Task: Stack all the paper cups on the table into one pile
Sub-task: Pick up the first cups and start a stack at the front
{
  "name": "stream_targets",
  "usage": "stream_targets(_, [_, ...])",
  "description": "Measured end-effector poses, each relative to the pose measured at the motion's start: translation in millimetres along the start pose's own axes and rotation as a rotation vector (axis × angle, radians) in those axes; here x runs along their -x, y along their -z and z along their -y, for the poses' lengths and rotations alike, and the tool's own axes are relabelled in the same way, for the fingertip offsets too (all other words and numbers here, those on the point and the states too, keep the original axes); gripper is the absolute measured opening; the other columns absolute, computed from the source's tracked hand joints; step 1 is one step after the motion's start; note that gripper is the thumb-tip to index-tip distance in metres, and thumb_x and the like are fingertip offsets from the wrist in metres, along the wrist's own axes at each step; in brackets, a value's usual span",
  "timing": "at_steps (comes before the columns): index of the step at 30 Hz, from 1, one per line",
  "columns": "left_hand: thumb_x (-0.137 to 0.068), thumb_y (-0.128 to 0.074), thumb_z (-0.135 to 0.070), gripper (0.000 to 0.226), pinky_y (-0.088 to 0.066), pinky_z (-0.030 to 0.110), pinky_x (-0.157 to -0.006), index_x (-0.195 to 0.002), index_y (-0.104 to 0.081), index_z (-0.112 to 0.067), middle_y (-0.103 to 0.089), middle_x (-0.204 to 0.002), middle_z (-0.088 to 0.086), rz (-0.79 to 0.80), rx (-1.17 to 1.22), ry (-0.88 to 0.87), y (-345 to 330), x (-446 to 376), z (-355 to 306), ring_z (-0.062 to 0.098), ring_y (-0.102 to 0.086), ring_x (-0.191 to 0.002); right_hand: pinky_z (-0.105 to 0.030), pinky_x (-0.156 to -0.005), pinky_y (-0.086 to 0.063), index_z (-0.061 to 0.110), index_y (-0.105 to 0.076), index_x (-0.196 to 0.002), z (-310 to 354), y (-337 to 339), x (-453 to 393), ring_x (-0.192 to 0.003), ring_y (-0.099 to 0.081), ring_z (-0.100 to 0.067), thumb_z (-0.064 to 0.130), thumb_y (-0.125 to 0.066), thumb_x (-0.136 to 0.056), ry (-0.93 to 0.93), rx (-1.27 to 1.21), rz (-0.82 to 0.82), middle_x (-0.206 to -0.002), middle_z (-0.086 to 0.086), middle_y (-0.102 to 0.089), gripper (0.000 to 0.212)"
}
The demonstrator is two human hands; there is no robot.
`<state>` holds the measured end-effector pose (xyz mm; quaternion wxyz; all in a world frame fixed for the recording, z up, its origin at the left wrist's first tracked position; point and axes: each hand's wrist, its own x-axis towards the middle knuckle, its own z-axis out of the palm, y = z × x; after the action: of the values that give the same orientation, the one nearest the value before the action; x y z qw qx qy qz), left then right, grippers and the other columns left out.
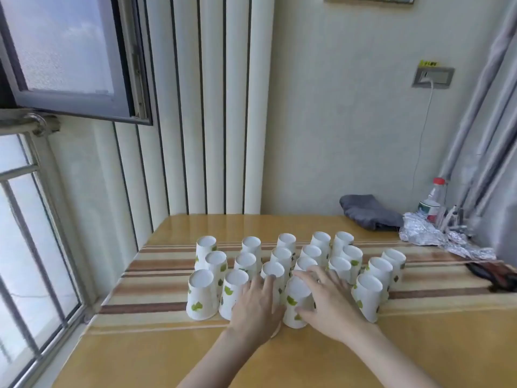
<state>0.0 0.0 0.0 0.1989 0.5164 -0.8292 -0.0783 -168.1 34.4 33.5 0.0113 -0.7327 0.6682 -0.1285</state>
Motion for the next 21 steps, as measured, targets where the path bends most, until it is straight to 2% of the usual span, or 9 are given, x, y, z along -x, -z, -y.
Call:
stream_targets(4, [-0.092, -0.055, -0.032, 0.053, -0.045, 0.036, -0.093, -0.138, -0.032, -0.018, -0.044, -0.128, 0.007, -0.022, 0.11, 0.002, 4.8, 10.6, 0.1, 0.028, -0.048, -0.118, -0.034, -0.104, -0.026, 0.041, -0.03, -0.141, 4.0, -0.6, 3.4, -0.133, -0.027, -0.017, 0.048, -0.059, -0.08, -0.012, -0.012, -0.023, -0.142, 0.01, -0.031, 0.067])
stream_targets(7, [-0.091, -0.06, -0.032, 0.052, -0.046, 0.032, -0.086, -0.134, -0.035, -0.018, -0.045, -0.124, 0.004, -0.034, 0.151, -0.08, 17.7, 38.1, -8.5, 0.025, -0.052, -0.109, -0.035, -0.105, -0.026, 0.043, -0.032, -0.138, 9.3, -4.6, 24.7, -0.133, -0.027, -0.018, 0.042, -0.059, -0.08, 0.008, -0.005, -0.049, -0.14, 0.011, -0.031, 0.065])
stream_targets(10, [-0.089, -0.063, -0.031, 0.055, -0.044, 0.032, -0.088, -0.135, -0.036, -0.018, -0.045, -0.124, 0.004, 0.025, 0.154, -0.162, 24.3, 62.1, -23.2, 0.026, -0.05, -0.108, -0.033, -0.105, -0.027, 0.041, -0.032, -0.138, 10.5, -2.9, 56.1, -0.132, -0.027, -0.013, 0.034, -0.063, -0.076, 0.018, -0.037, -0.078, -0.139, 0.015, -0.032, 0.071])
stream_targets(13, [-0.088, -0.064, -0.028, 0.056, -0.042, 0.035, -0.093, -0.135, -0.036, -0.016, -0.044, -0.127, 0.007, 0.108, 0.144, -0.212, 21.7, 76.0, -39.7, 0.028, -0.046, -0.114, -0.03, -0.105, -0.03, 0.038, -0.032, -0.14, 11.4, -6.4, 93.5, -0.13, -0.031, -0.007, 0.039, -0.067, -0.073, 0.02, -0.148, -0.028, -0.137, 0.02, -0.035, 0.076])
stream_targets(17, [-0.086, -0.066, -0.026, 0.053, -0.041, 0.032, -0.09, -0.131, -0.039, -0.017, -0.043, -0.129, 0.006, 0.154, 0.18, -0.247, 10.6, 86.1, -55.0, 0.027, -0.045, -0.116, -0.026, -0.104, -0.037, 0.034, -0.038, -0.138, 5.4, -19.1, 132.8, -0.126, -0.042, -0.007, 0.05, -0.071, -0.063, -0.093, -0.365, 0.073, -0.133, 0.021, -0.045, 0.083])
stream_targets(21, [-0.085, -0.067, -0.027, 0.058, -0.043, 0.032, -0.092, -0.134, -0.038, -0.021, -0.041, -0.132, 0.004, 0.173, 0.197, -0.248, 6.3, 85.1, -54.7, 0.028, -0.047, -0.117, -0.024, -0.104, -0.038, 0.034, -0.04, -0.138, 1.4, -27.5, 145.8, -0.125, -0.043, -0.005, 0.047, -0.07, -0.063, -0.125, -0.407, 0.105, -0.132, 0.02, -0.047, 0.082])
